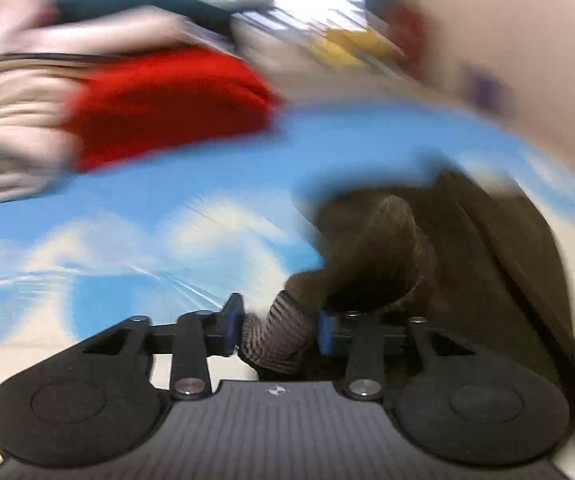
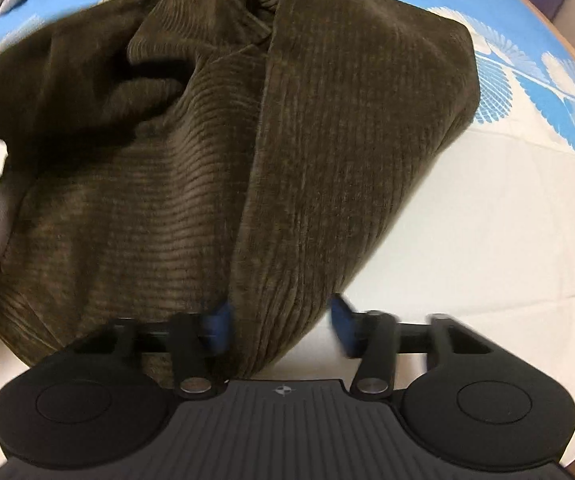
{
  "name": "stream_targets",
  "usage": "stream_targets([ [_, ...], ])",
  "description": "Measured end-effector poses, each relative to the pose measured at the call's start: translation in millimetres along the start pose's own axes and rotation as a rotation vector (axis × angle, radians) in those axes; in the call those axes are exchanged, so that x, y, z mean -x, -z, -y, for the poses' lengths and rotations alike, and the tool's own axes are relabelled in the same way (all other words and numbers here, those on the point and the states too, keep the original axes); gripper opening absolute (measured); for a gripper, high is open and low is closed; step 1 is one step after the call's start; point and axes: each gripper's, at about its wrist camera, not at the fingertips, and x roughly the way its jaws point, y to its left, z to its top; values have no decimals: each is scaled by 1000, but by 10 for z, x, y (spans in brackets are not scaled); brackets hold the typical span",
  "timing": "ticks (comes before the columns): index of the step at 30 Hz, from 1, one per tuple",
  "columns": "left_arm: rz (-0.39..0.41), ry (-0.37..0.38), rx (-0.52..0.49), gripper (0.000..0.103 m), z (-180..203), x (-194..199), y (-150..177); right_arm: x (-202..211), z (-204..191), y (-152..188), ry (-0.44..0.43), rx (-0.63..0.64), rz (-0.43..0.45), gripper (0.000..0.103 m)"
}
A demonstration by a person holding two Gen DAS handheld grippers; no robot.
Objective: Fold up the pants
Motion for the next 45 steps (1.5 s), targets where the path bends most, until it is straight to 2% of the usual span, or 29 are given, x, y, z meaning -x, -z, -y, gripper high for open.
stream_targets([
  [1, 17, -63, 111, 38, -193, 6, -55, 26, 3, -1, -4, -1, 12, 11],
  [2, 5, -98, 247, 39, -416, -10, -78, 61, 14, 2, -20, -12, 27, 9],
  [3, -33, -91, 378, 44, -618, -48, -64, 93, 18, 7, -44, -22, 43, 9],
  [4, -87, -80, 457, 47, -735, -96, -33, 135, 9, 19, -87, -21, 63, 8],
  [5, -132, -84, 473, 54, -771, -121, -13, 175, -5, 29, -145, -15, 81, 8],
  [7, -175, -92, 421, 66, -762, -133, 20, 247, -30, 39, -263, -5, 106, 8],
  [9, -262, -78, 404, 76, -779, -201, 87, 246, -29, 44, -327, -1, 95, 8],
  [11, -435, 34, 451, 77, -818, -367, 270, 228, -12, 45, -329, -16, 83, 8],
  [13, -627, 111, 471, 77, -825, -552, 485, 188, 0, 38, -317, -33, 82, 8],
  [14, -706, 146, 470, 77, -806, -616, 591, 180, -6, 39, -295, -31, 84, 8],
  [15, -741, 177, 462, 77, -770, -643, 646, 191, -23, 42, -274, -24, 86, 8],
  [19, -728, 227, 308, 77, -529, -621, 668, 219, -89, 51, -228, -13, 112, 13],
  [20, -719, 220, 256, 73, -468, -605, 683, 221, -76, 45, -214, -17, 118, 14],
  [21, -702, 214, 196, 62, -395, -583, 677, 243, -37, 19, -198, -20, 121, 14],
  [22, -687, 209, 144, 58, -308, -545, 664, 247, -29, 11, -178, -25, 128, 14],
  [23, -673, 213, 114, 42, -262, -521, 657, 268, -16, 14, -172, -28, 141, 14],
  [24, -658, 217, 102, 30, -264, -508, 631, 296, -5, 16, -170, -30, 156, 14],
  [26, -616, 210, 126, 16, -312, -449, 554, 346, 35, 25, -150, -35, 197, 14],
  [29, -499, 129, 140, 14, -509, -257, 465, 409, 87, 15, -124, -73, 263, 14],
  [32, -406, -36, 122, 14, -771, -69, 380, 451, 158, 5, -123, -124, 292, 14],
  [35, -387, -228, 166, 14, -1156, 44, 380, 464, 194, 0, -102, -135, 296, 14],
  [37, -412, -307, 215, 14, -1376, 83, 416, 475, 227, -4, -110, -146, 297, 14],
  [39, -447, -326, 243, 17, -1490, 86, 454, 482, 241, -7, -125, -149, 297, 14],
  [41, -430, -337, 284, 21, -1559, 163, 432, 488, 227, -4, -113, -138, 302, 14],
  [43, -399, -348, 265, 34, -1521, 317, 339, 502, 224, -7, -103, -146, 306, 14],
  [44, -392, -331, 254, 46, -1433, 337, 293, 500, 226, -26, -115, -157, 310, 14],
  [45, -377, -300, 249, 47, -1359, 372, 225, 499, 212, -50, -129, -164, 318, 14],
])
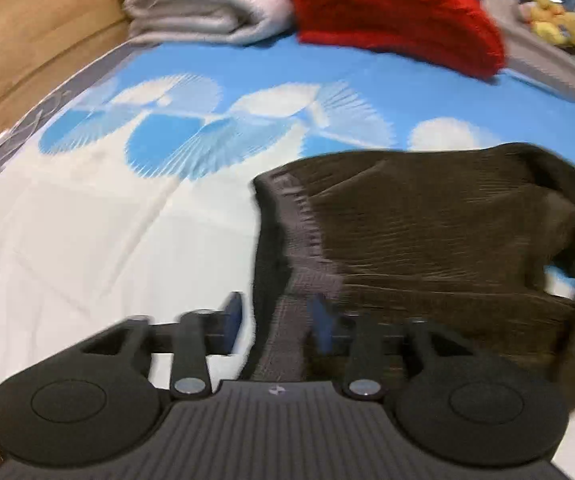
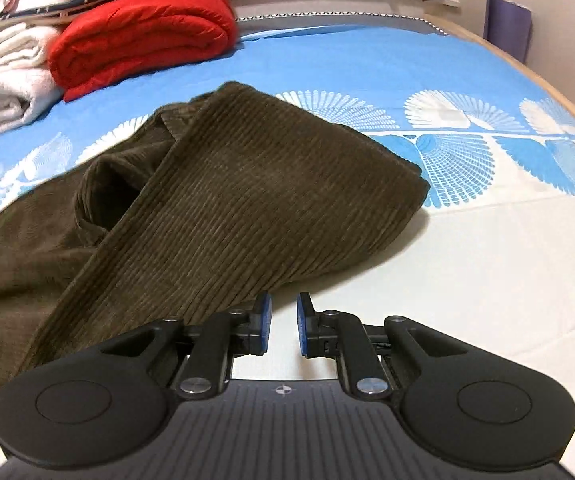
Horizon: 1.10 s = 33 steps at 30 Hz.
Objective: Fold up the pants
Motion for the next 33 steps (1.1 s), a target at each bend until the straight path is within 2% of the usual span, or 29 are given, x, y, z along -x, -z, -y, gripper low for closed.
stream_targets([
  [4, 53, 156, -41, 49, 96, 273, 110, 30, -129, -124, -49, 10, 80, 9],
  [6, 41, 197, -47, 49, 164, 199, 302, 9, -198, -182, -88, 2, 112, 9],
  [8, -95, 182, -82, 47, 258, -15, 394, -57, -241, -255, -120, -10, 133, 10],
  [10, -103, 194, -43, 47, 226, -81, 372, -157, -277, -337, -120, -15, 144, 17],
  [11, -101, 198, -39, 47, 226, -119, 353, -202, -287, -366, -119, -22, 147, 25],
  [13, -132, 183, -55, 48, 231, -227, 353, -317, -310, -445, -124, -45, 148, 31],
  [15, -200, 159, -82, 49, 233, -363, 379, -434, -349, -523, -129, -62, 154, 34],
  [17, -290, 122, -121, 49, 235, -556, 456, -570, -412, -600, -129, -63, 155, 46],
  [18, -327, 108, -132, 49, 235, -618, 499, -648, -449, -638, -126, -59, 156, 49],
  [22, -341, 127, -113, 58, 223, -666, 499, -934, -596, -760, -112, -66, 143, 59],
  [26, -344, 116, -138, 60, 259, -652, 520, -1126, -777, -851, -104, -46, 116, 61],
  [27, -344, 115, -141, 60, 271, -651, 533, -1167, -836, -860, -70, -21, 107, 60],
  [28, -347, 118, -140, 60, 265, -642, 534, -1199, -876, -853, -29, 11, 100, 52],
  [29, -351, 123, -136, 60, 253, -642, 524, -1223, -901, -848, 17, 35, 89, 31],
  [31, -356, 130, -128, 60, 237, -640, 511, -1194, -840, -858, 14, 26, 59, 8],
  [33, -358, 136, -133, 60, 229, -643, 510, -1050, -724, -887, -6, -2, 63, 7],
])
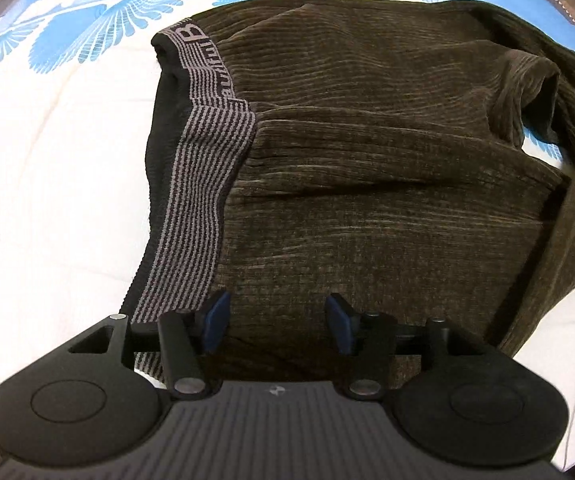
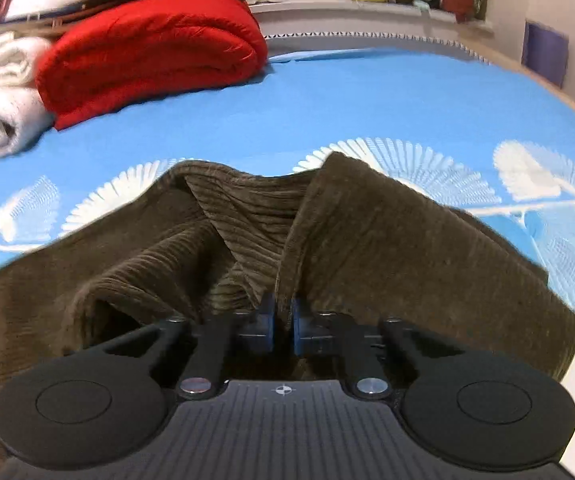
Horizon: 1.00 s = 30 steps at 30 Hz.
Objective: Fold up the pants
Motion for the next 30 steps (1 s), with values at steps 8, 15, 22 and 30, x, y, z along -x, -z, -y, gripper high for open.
stream_targets([
  [8, 36, 1, -7, 60, 8, 42, 86, 897, 763, 243, -85, 97, -67, 7],
  [15, 64, 4, 36, 60, -97, 111, 78, 1251, 1420, 960, -121, 201, -418, 6],
  [22, 63, 8, 53, 60, -144, 89, 36, 1585, 1382, 968, -164, 315, -341, 17],
  [30, 90, 35, 76, 60, -236, 103, -12, 1388, 1527, 403, -109, 62, -42, 52],
])
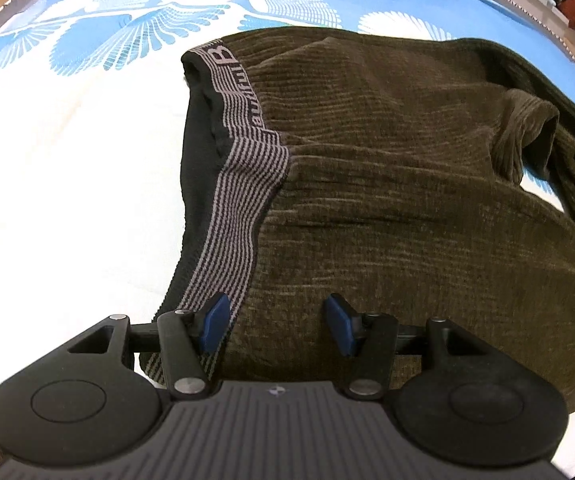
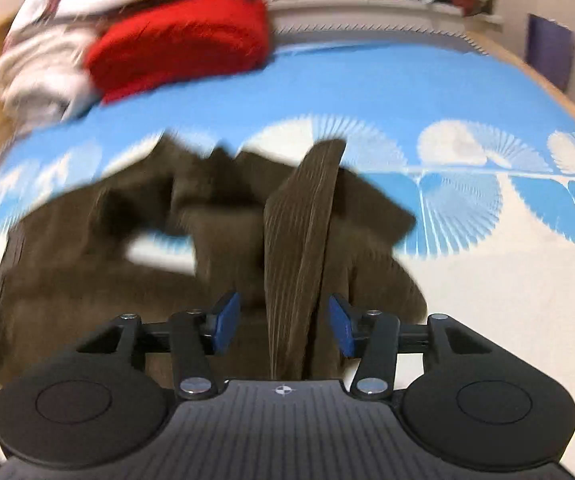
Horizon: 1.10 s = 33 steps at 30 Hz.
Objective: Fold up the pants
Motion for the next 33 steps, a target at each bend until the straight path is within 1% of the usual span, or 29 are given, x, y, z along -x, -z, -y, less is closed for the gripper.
stream_targets([
  [2, 6, 15, 11, 60, -33, 15, -11, -218, 14, -47, 37, -32, 10, 52],
  [5, 36, 32, 35, 60, -82, 66, -29, -548, 9, -132, 107, -55, -8, 51],
  [8, 77, 63, 65, 60, -135, 127, -56, -856, -9, -180, 121, -68, -49, 51],
  [12, 79, 63, 44, 60, -172, 107, -76, -1092, -80, -210, 191, -47, -79, 49],
  [13, 80, 62, 30, 60, -169, 103, -79, -1120, -86, -222, 195, -46, -77, 43],
  [14, 83, 62, 22, 60, -161, 101, -81, -1114, -92, -228, 200, -45, -71, 20],
  [15, 90, 63, 19, 60, -163, 106, -83, -1113, -86, -235, 196, -53, -71, 11],
  [18, 103, 58, 18, 60, -170, 127, -75, -931, -5, -266, 165, -99, -25, 10],
  [19, 104, 55, 18, 60, -171, 133, -67, -828, 20, -279, 167, -99, -5, 9],
  [21, 108, 45, 12, 60, -171, 149, -57, -551, 108, -297, 173, -130, 60, 9],
  [24, 117, 24, 4, 60, -186, 180, -38, -67, 368, -242, 246, -227, 156, 8],
  [25, 119, 17, 11, 60, -193, 190, -33, 93, 491, -192, 291, -267, 173, 8],
  [26, 119, 12, 18, 60, -207, 199, -29, 262, 642, -114, 356, -319, 178, 8],
  [28, 111, -9, 27, 60, -229, 198, -20, 521, 963, 111, 448, -437, 143, 8],
  [30, 95, -32, 25, 60, -239, 174, -14, 668, 1275, 412, 507, -547, 41, 7],
  [31, 90, -38, 22, 60, -243, 163, -14, 698, 1414, 574, 508, -595, -21, 7],
  [33, 88, -45, 15, 60, -254, 159, -5, 708, 1693, 909, 483, -702, -144, 7],
])
